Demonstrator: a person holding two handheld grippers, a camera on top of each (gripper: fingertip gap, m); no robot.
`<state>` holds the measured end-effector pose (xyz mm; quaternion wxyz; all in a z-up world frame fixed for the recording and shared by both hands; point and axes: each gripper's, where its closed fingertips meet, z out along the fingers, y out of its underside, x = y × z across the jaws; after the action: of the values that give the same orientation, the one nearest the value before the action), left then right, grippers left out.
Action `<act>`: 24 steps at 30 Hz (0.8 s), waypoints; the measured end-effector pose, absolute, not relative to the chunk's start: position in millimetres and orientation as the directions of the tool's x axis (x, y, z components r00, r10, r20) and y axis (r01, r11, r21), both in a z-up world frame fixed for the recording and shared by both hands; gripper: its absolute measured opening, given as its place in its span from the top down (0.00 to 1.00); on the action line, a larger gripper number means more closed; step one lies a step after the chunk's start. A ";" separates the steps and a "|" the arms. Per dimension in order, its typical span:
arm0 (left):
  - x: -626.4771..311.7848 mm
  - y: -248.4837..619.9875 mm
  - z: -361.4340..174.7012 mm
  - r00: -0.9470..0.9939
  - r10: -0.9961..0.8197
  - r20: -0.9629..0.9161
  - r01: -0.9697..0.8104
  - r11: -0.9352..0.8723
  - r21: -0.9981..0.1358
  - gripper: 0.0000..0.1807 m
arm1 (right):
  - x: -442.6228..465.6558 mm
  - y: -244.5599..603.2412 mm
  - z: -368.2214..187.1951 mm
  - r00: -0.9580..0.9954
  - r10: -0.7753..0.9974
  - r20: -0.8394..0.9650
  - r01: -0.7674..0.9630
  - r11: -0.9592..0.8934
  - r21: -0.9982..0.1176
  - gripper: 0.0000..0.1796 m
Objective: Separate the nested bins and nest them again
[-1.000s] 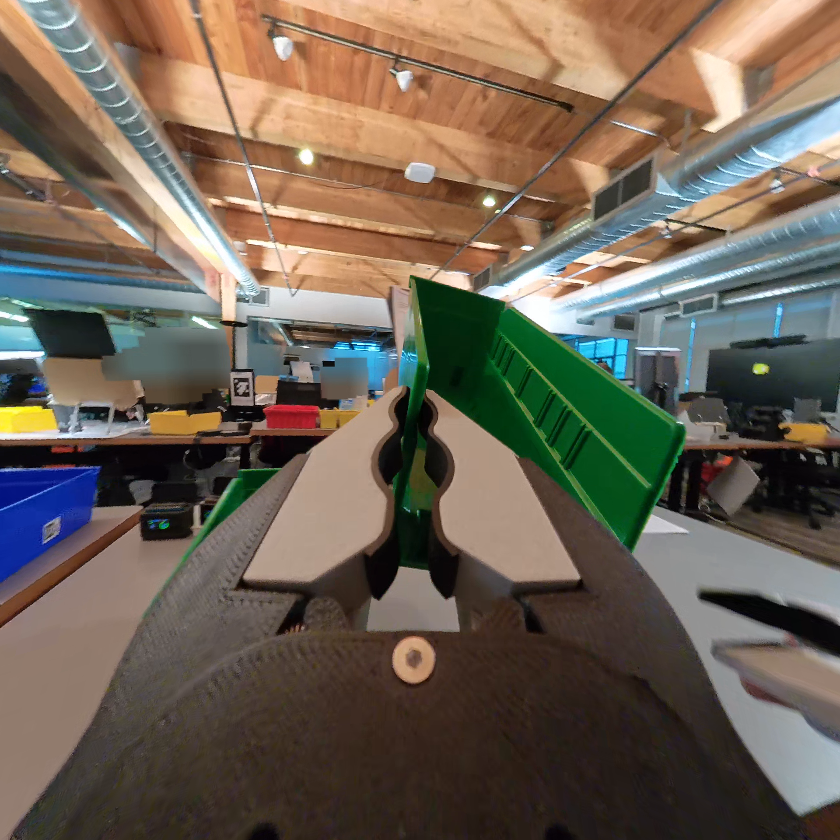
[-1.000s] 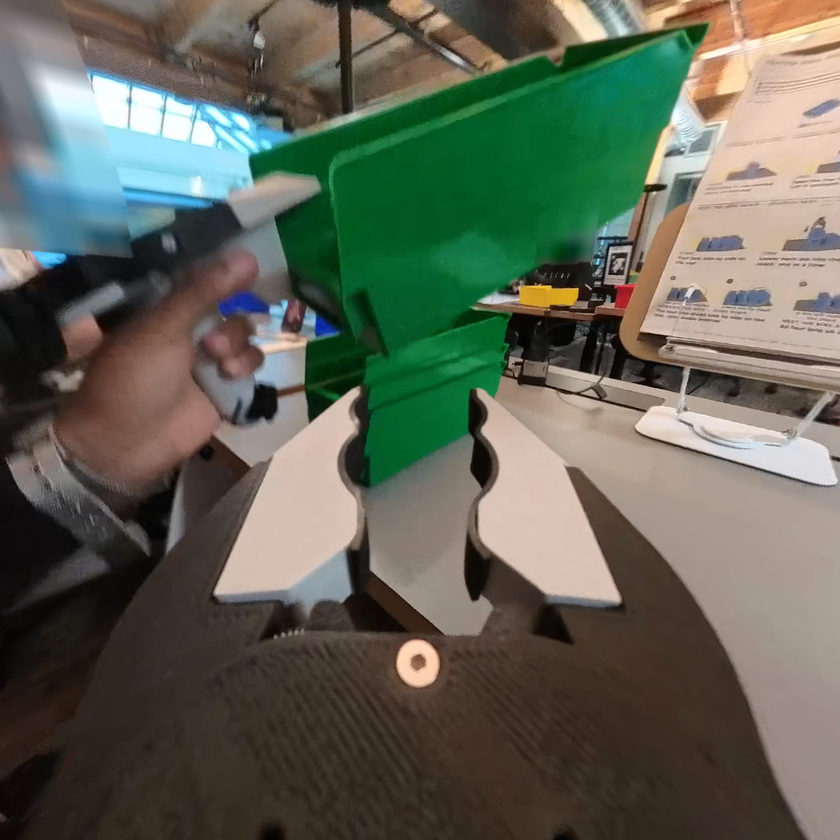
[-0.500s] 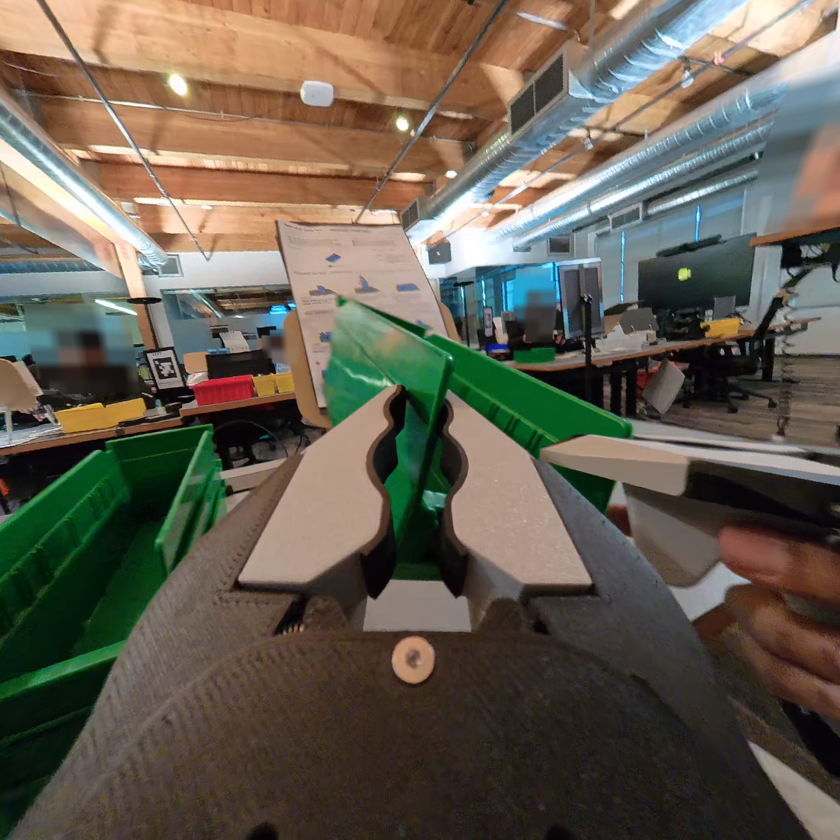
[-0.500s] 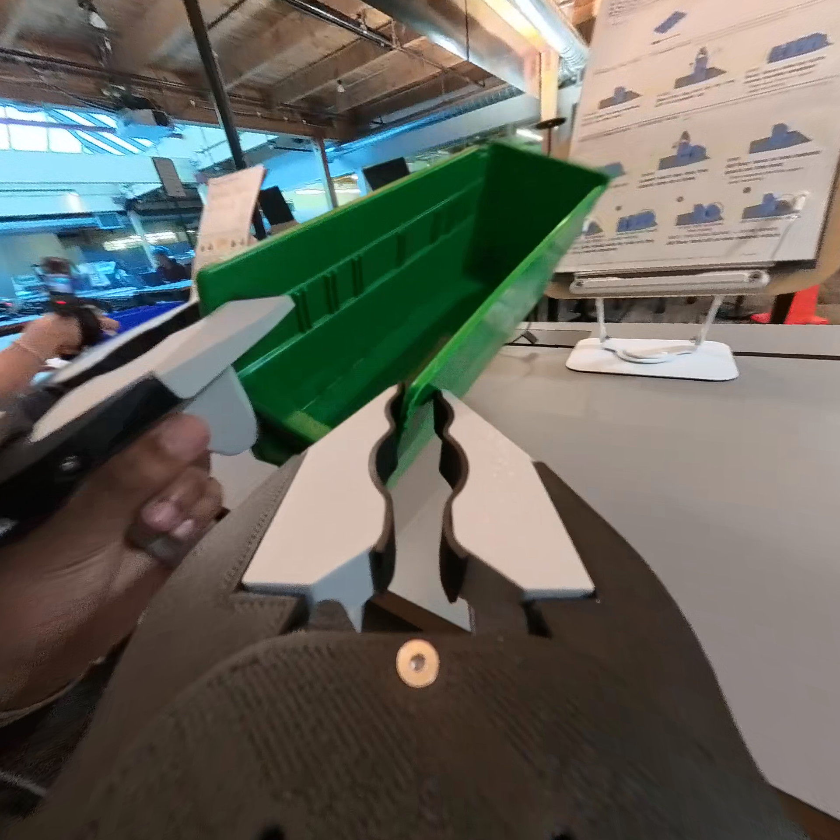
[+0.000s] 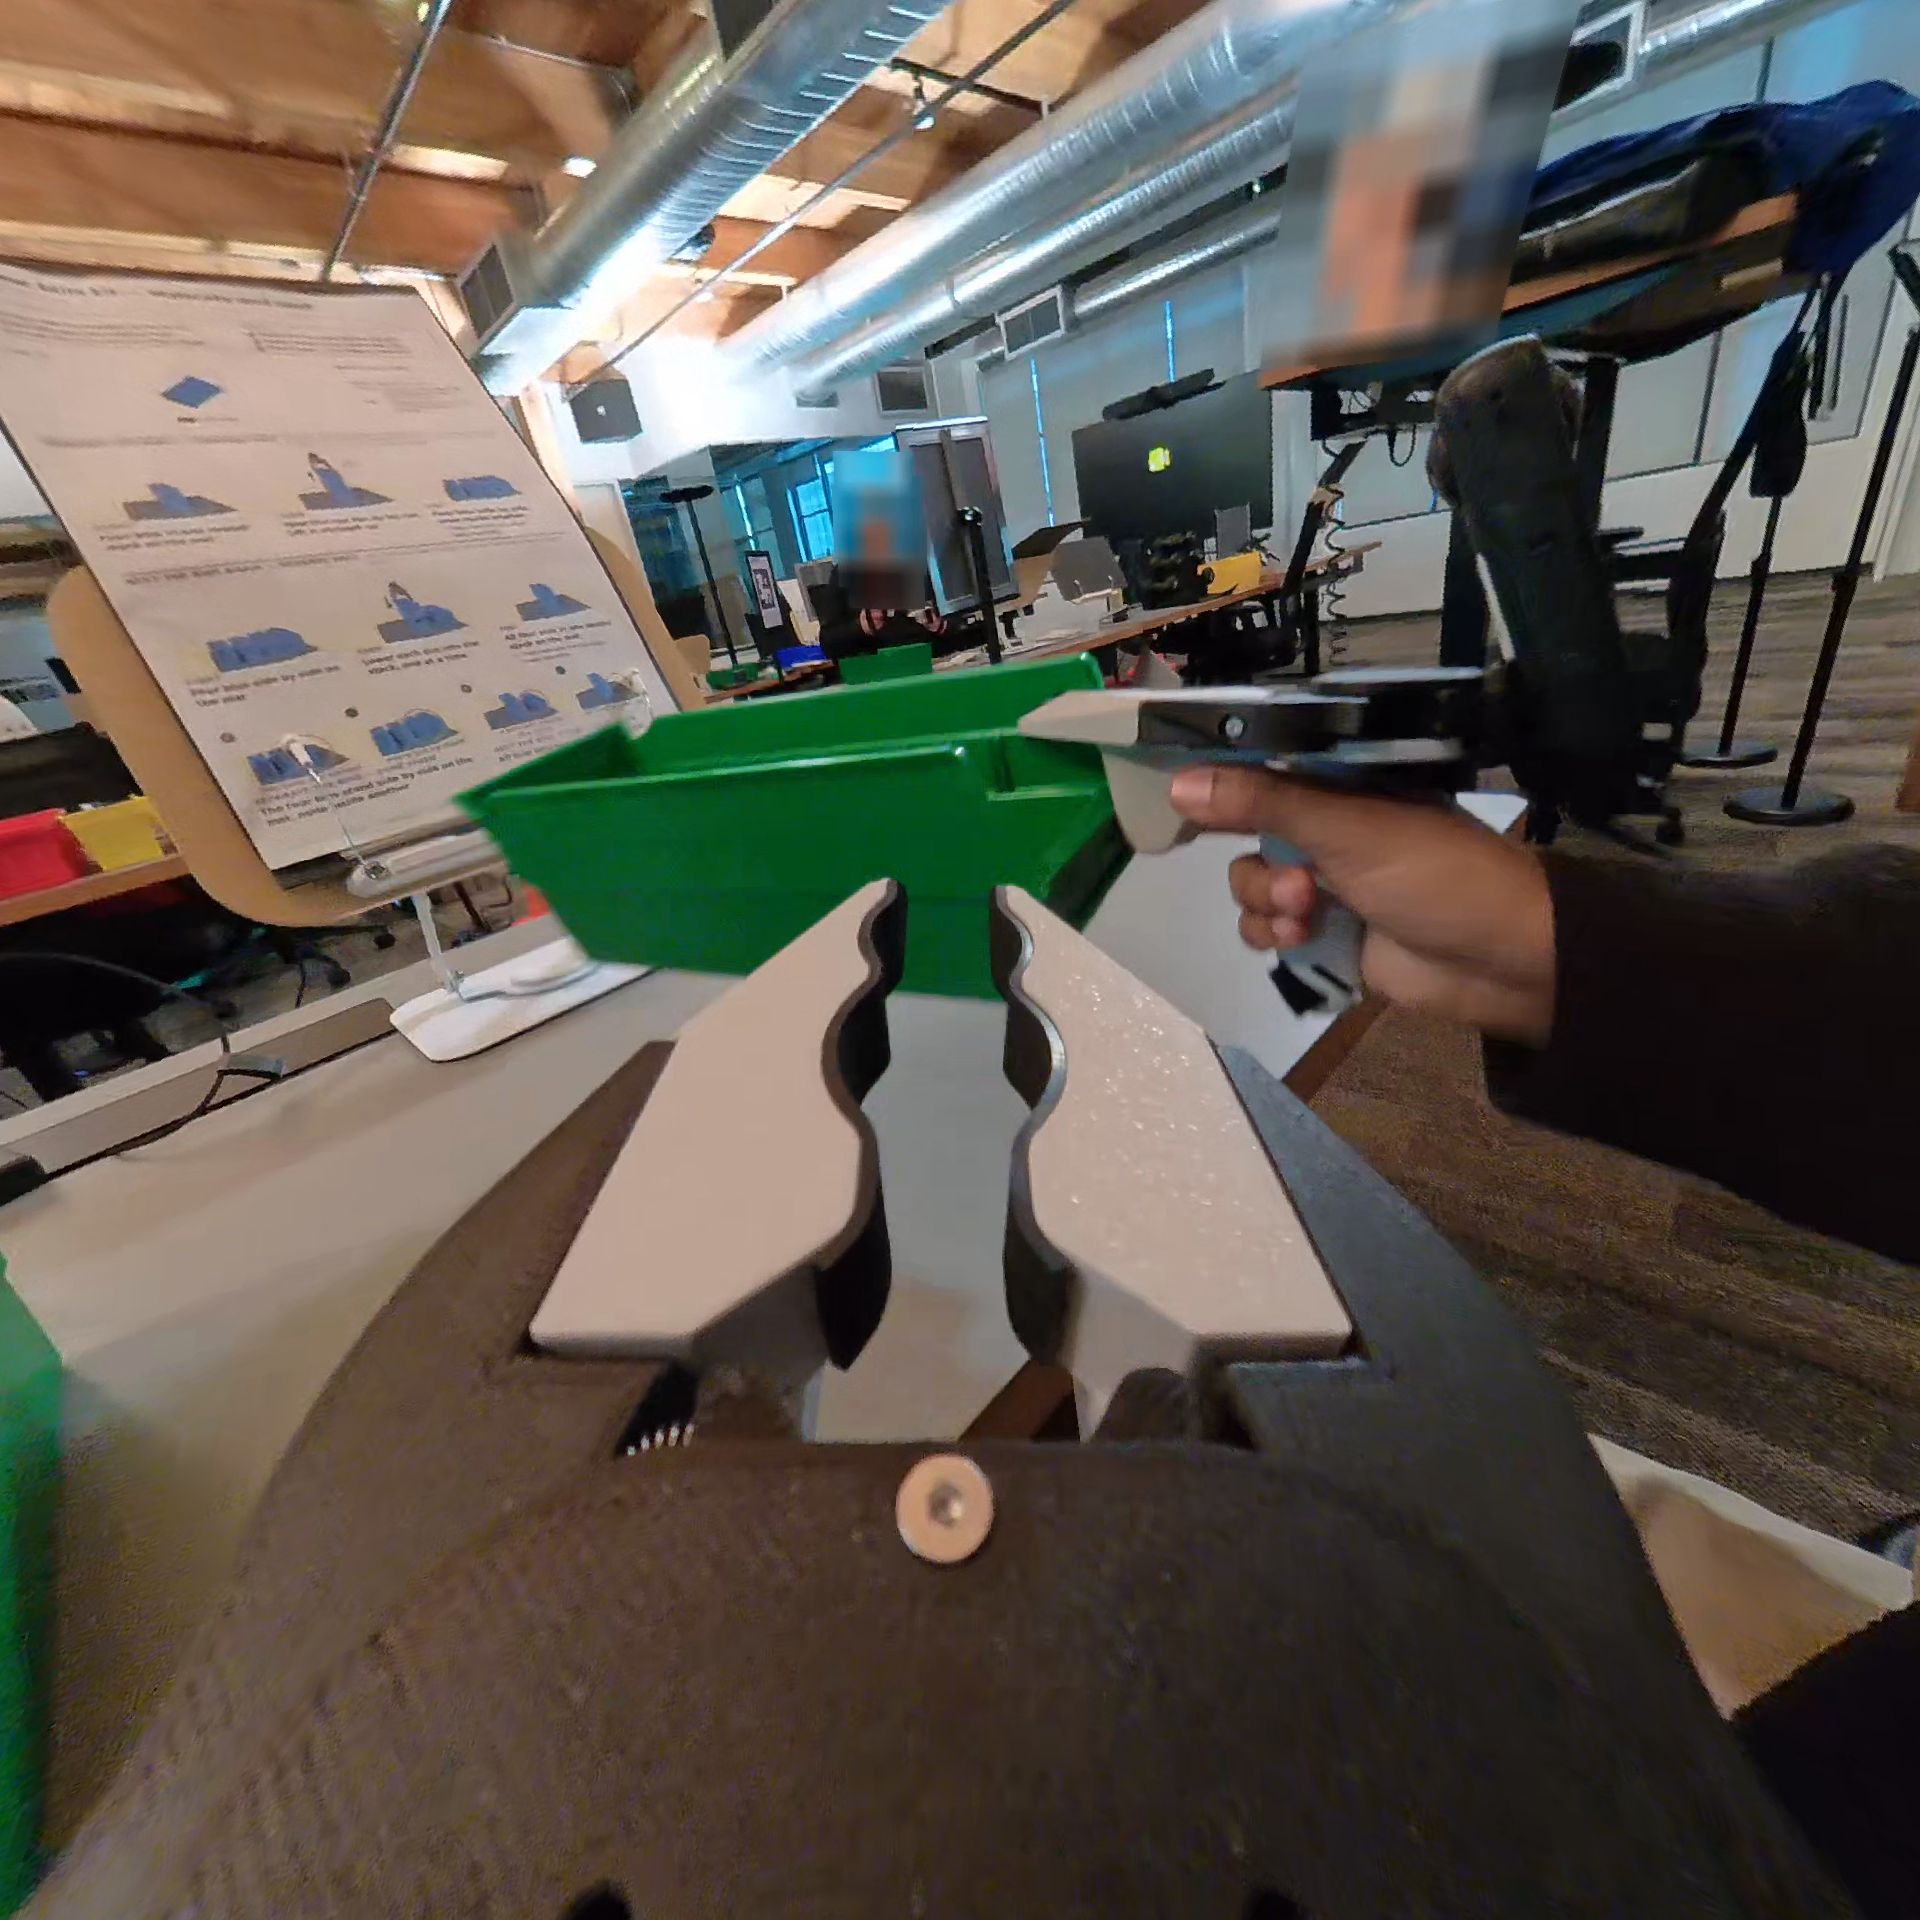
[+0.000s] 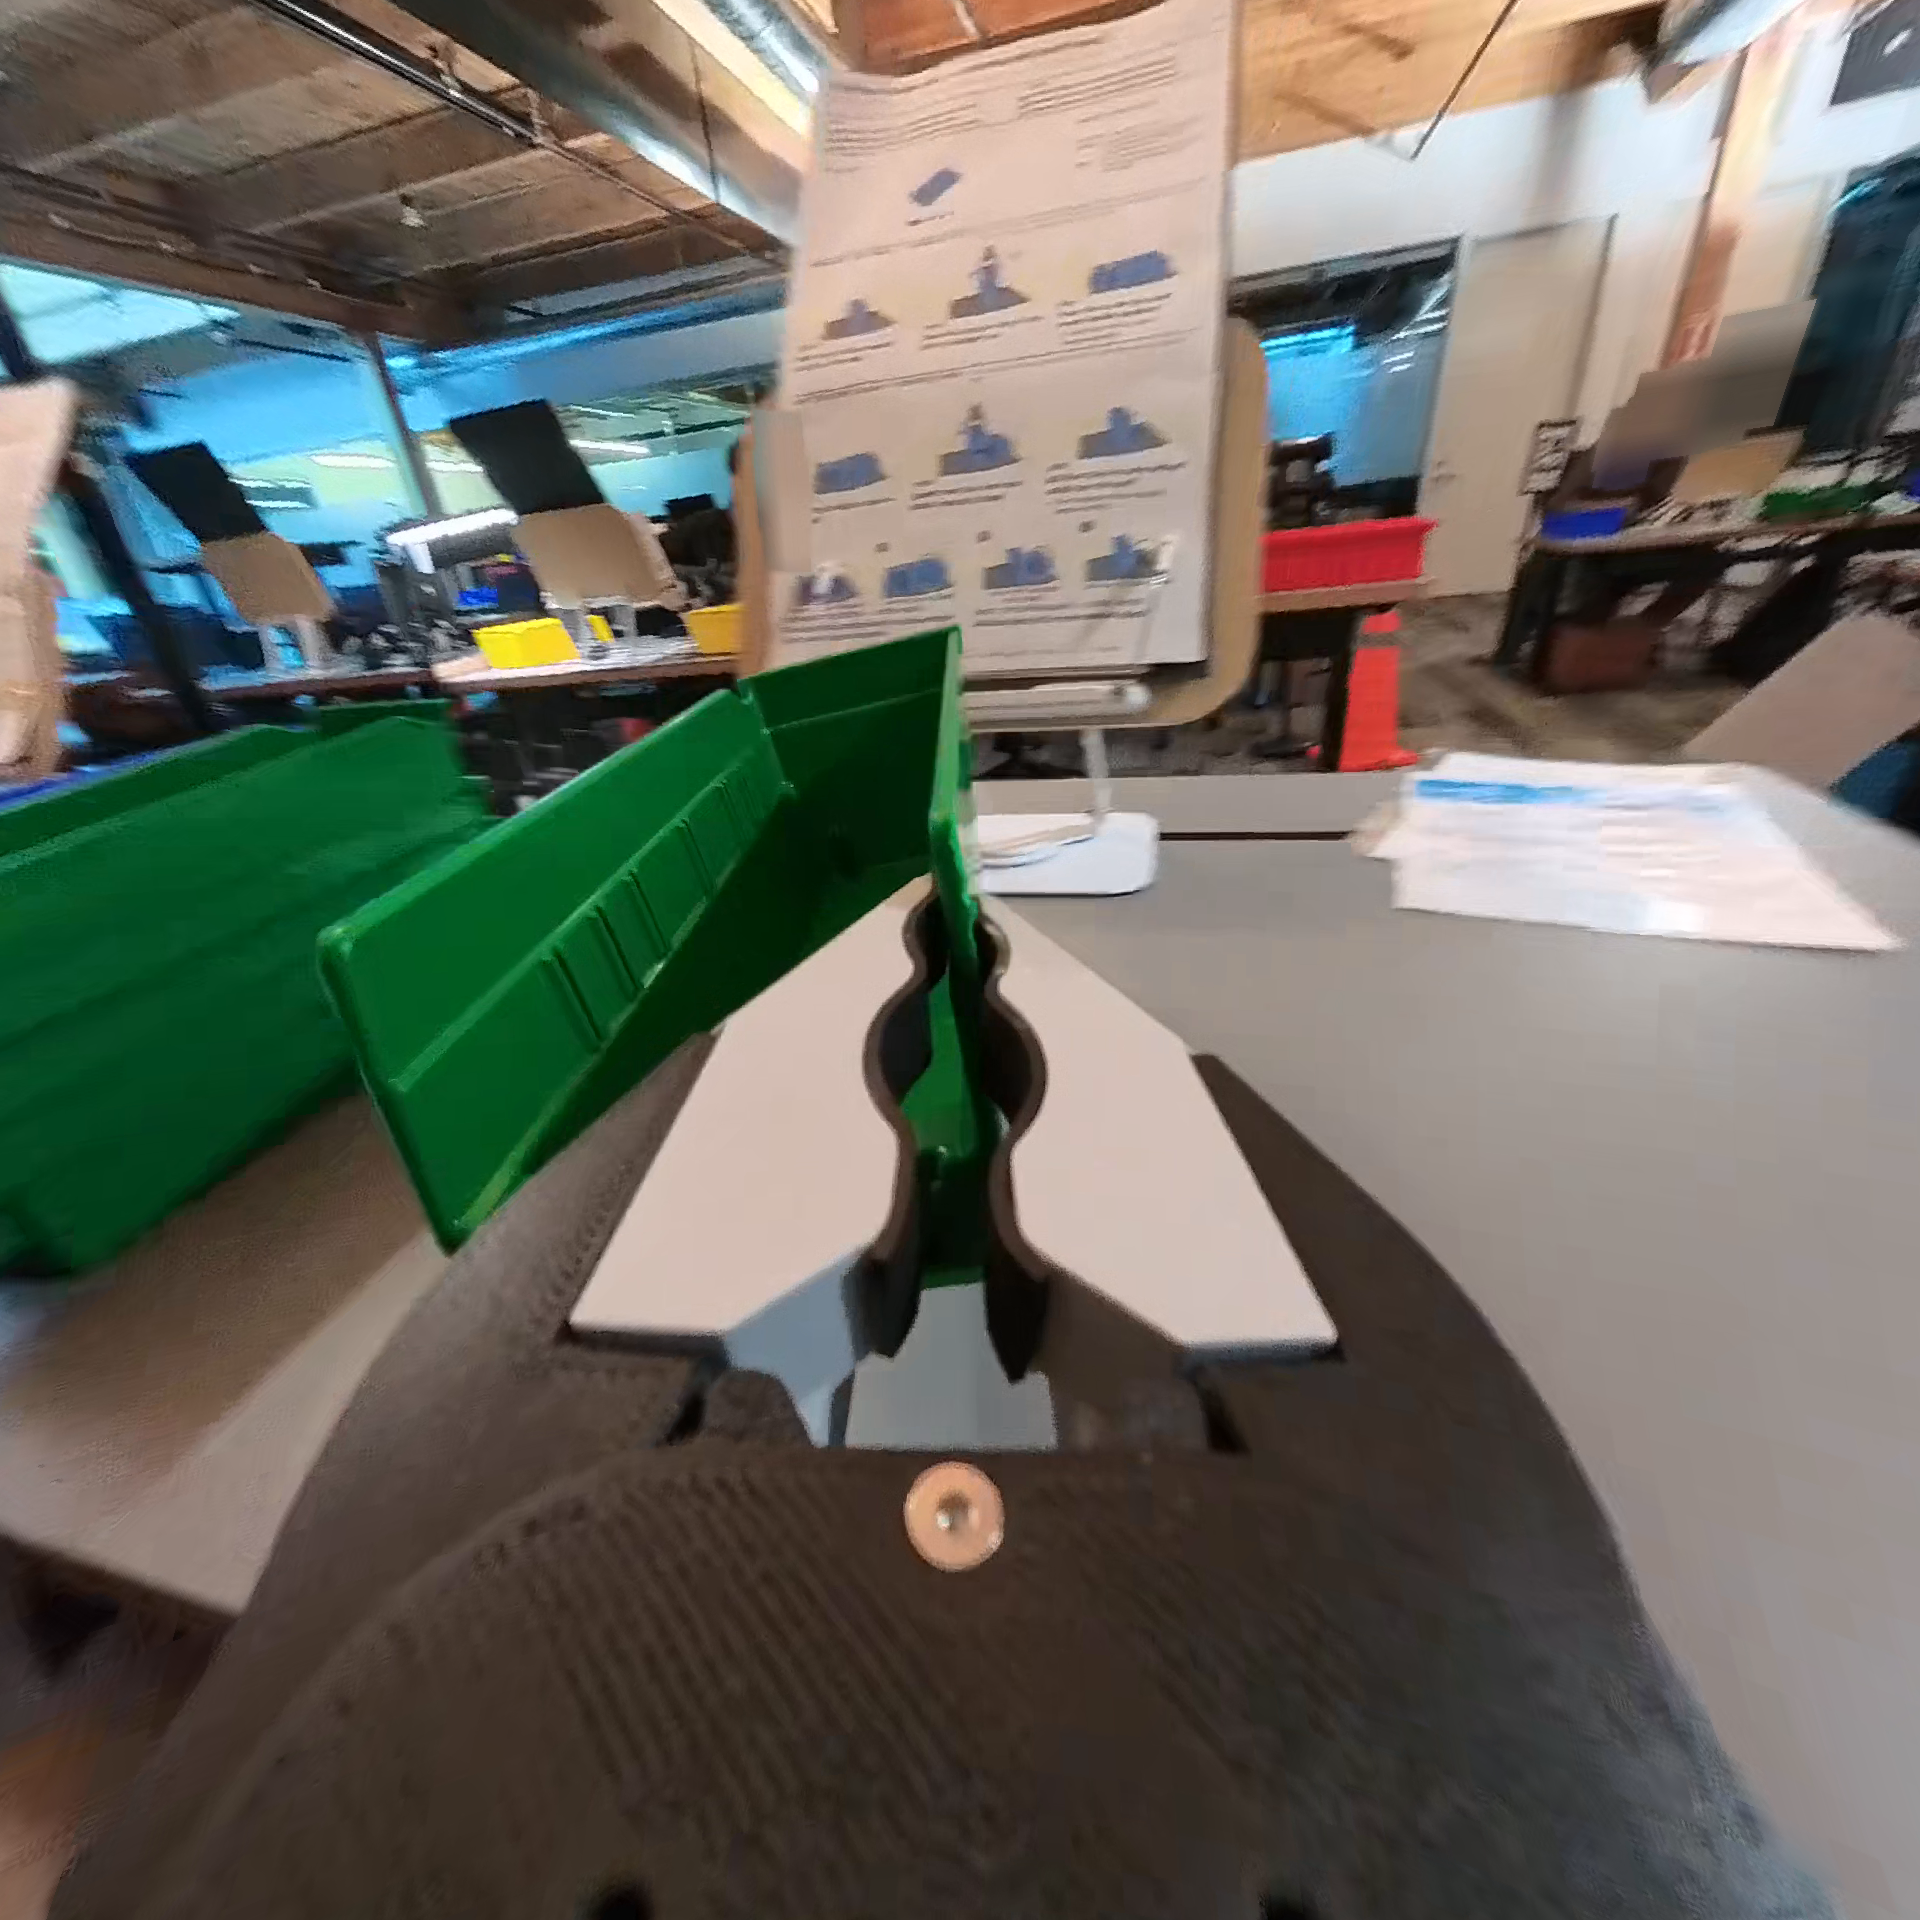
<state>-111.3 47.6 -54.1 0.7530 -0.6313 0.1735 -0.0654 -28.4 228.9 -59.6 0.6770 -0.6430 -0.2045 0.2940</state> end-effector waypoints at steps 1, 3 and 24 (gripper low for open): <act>-111.1 48.9 -57.9 0.931 -0.323 -0.168 -0.114 0.179 -0.977 0.94 | -11.9 244.2 -59.9 0.766 0.638 -0.082 -0.121 0.018 -0.992 1.00; -112.4 53.3 -67.9 0.933 -0.341 -0.118 -0.078 0.127 -0.989 0.93 | 25.6 274.5 -64.1 0.810 0.581 -0.076 -0.109 0.022 -0.994 1.00; -149.5 77.4 -122.5 0.932 -0.323 0.166 0.132 -0.123 -0.984 0.92 | 212.0 375.2 -140.5 0.893 0.347 -0.286 -0.258 -0.125 -0.958 0.99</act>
<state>-149.5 77.4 -122.5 0.6589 -0.7292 0.0656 -0.1728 212.0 375.2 -140.5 0.6605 -0.7144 -0.0311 0.2289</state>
